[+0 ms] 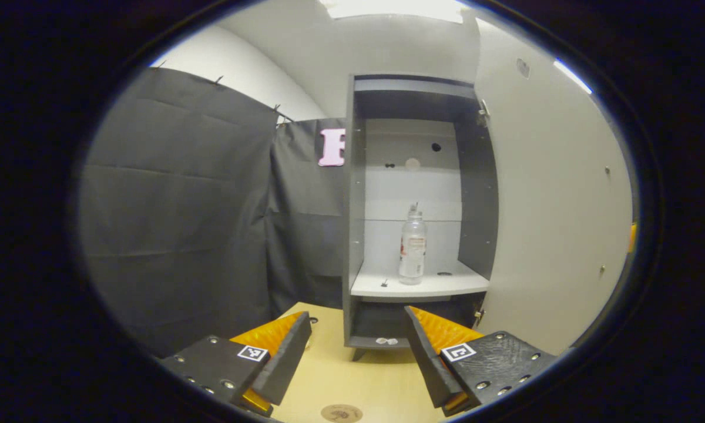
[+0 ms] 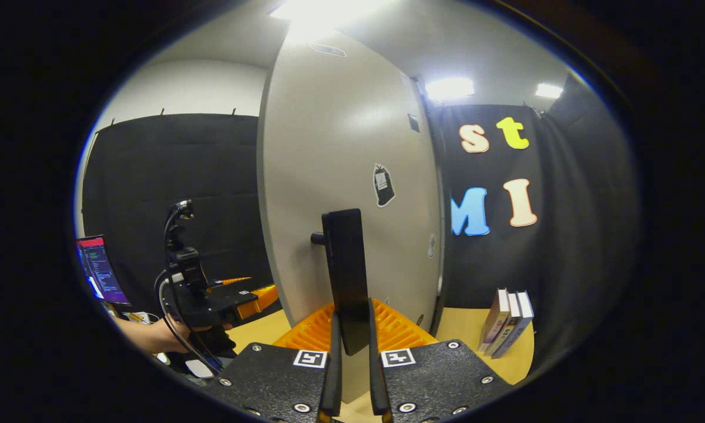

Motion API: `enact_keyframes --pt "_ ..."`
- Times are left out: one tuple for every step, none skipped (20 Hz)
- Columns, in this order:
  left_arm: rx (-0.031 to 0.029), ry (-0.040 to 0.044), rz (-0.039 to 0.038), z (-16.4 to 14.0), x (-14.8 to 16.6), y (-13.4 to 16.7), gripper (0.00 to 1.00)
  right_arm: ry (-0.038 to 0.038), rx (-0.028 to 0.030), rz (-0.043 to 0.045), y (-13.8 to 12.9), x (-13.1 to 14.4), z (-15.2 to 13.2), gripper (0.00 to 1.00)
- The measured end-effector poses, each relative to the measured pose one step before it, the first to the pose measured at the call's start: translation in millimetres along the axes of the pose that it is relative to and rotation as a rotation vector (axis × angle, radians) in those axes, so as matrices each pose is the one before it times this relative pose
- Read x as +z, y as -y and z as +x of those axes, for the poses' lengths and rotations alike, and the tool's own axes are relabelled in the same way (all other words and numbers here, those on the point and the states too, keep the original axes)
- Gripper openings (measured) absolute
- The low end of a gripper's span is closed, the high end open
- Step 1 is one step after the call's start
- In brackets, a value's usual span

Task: Open the cabinet door with the right hand, grasp the bottle in the cabinet with the left hand and place it on the coaster, then close the cabinet door with the right hand.

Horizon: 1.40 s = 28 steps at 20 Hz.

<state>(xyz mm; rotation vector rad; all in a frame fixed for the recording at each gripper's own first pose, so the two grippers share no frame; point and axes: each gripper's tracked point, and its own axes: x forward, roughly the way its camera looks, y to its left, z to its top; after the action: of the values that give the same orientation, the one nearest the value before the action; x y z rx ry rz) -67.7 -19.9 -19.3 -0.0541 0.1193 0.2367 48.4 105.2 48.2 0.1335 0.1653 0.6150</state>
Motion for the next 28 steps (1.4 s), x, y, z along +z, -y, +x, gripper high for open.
enact_keyframes --pt "-0.00894 0.00422 0.01048 7.82 3.47 8.94 0.91 0.00465 -0.0292 0.01495 2.49 0.31 -1.52 0.19" --pt "-0.01371 0.00016 0.00681 6.9 2.72 10.27 0.94 0.00569 -0.02649 0.01393 2.99 1.44 -2.53 0.19" --pt "-0.01509 0.00203 0.00563 6.52 3.45 9.03 0.94 0.00351 -0.02311 0.00999 2.69 0.01 -1.44 0.19" --pt "-0.01182 0.00404 0.00659 7.61 2.55 6.09 0.94 0.00188 -0.02261 0.01038 2.56 0.62 -1.58 0.19" --pt "-0.01154 0.00389 0.00496 7.59 2.49 5.97 0.94 0.00206 -0.02182 0.01066 3.8 1.76 -1.72 0.19" --pt "-0.01145 -0.00022 0.00301 8.34 -0.79 5.84 0.94 0.00249 -0.02069 0.00645 2.09 1.4 -0.94 0.19" --pt "-0.01558 -0.00349 0.00123 9.2 -1.73 5.85 0.91 0.00628 -0.01974 -0.00218 1.64 0.41 -0.71 0.19" --pt "-0.01505 -0.00402 0.0034 8.65 -2.03 4.79 0.91 0.00473 -0.02161 -0.00712 1.56 0.71 -1.31 0.18" --pt "-0.01086 -0.00364 0.00659 8.88 -1.76 3.18 0.94 0.00269 -0.02273 -0.00787 2.86 0.54 -0.73 0.18" --pt "-0.00802 0.00215 0.00683 9.96 -1.16 1.7 0.94 0.00175 -0.021 -0.00636 3.18 0.51 -0.35 0.18" --pt "-0.01024 0.00127 0.00634 10.22 -1.12 2.5 0.94 0.00139 -0.01754 -0.00173 2.5 0.2 -4.38 0.18" --pt "-0.01069 -0.00088 0.00676 10.65 -0.69 3.6 0.94 -0.00022 -0.0123 0.00432 1.96 -0.19 -4.21 0.15" --pt "-0.00944 0.00358 0.00541 10.94 1.74 2.62 0.94 -0.00243 -0.01335 0.0067 0.58 -2.29 -0.18 0.17" --pt "-0.01052 0.00861 0.0034 12.39 2.35 1.64 0.94 -0.00419 -0.01523 0.0098 1.82 -1.11 -1.97 0.17" --pt "-0.00949 0.008 0.00244 13.28 2.8 2.24 0.94 -0.00189 -0.01352 0.0063 2.17 -0.7 -2.64 0.17" --pt "-0.01197 0.00594 -0.00015 13.89 1.84 1.85 0.94 0.00105 -0.0031 0.00411 0.98 -0.41 -5.19 0.15" --pt "-0.00429 0.00316 0.00002 14.88 0.79 0.22 0.94 -0.00052 0.0001 0.00209 -1.49 -2.74 -6.01 0.15" --pt "-0.00395 0.00136 -0.00403 12.09 -2.4 0.56 0.91 -0.00724 -0.00821 -0.00875 1.4 0.24 -4.42 0.18" --pt "-0.00608 0.00168 -0.01002 11.99 0.84 0.85 0.91 -0.00531 -0.03119 -0.01666 8.69 -4.33 -4.56 0.24" --pt "-0.00418 0.00248 -0.00892 11.6 -0.95 0.14 0.91 0.00429 -0.03087 -0.01749 8.89 -0.27 -5.53 0.41" --pt "-0.00139 -0.00054 -0.00394 9.77 -0.74 -0.95 0.91 0.01879 -0.03346 -0.00785 5.55 3.56 -1.94 0.51" --pt "-0.00053 -0.00097 -0.0005 9.46 -1.21 -0.71 0.9 0.02843 -0.04512 -0.00413 9.53 6.03 -3.26 0.68" --pt "-0.00373 0.00033 0.00014 10.46 -1.2 -1.41 0.9 0.03234 -0.04708 -0.00659 9.11 5.08 -0.35 0.74" --pt "-0.00162 -0.00038 0.00389 8.75 -1.01 -2.37 0.9 0.03402 -0.03998 -0.00802 10.05 5.45 -1.09 0.84" --pt "0.00355 -0.0026 0.00597 10.5 -1.05 -2.83 0.9 0.02613 -0.04259 -0.01199 10.18 1.72 -1.37 0.86" --pt "-0.00409 0.00524 -0.00347 10.08 -0.74 -1.76 0.9 0.00544 -0.04178 -0.01535 10.72 -2.22 -1.62 0.88" --pt "-0.0058 0.00432 -0.00937 10.06 -0.39 1.27 0.9 -0.00935 -0.03208 -0.00601 6.36 -5.81 -0.53 0.89" --pt "-0.00089 0.00188 -0.00982 7.13 0.29 -2.58 0.9 -0.01764 -0.02599 0.00233 4.59 -6.23 0.67 0.89"
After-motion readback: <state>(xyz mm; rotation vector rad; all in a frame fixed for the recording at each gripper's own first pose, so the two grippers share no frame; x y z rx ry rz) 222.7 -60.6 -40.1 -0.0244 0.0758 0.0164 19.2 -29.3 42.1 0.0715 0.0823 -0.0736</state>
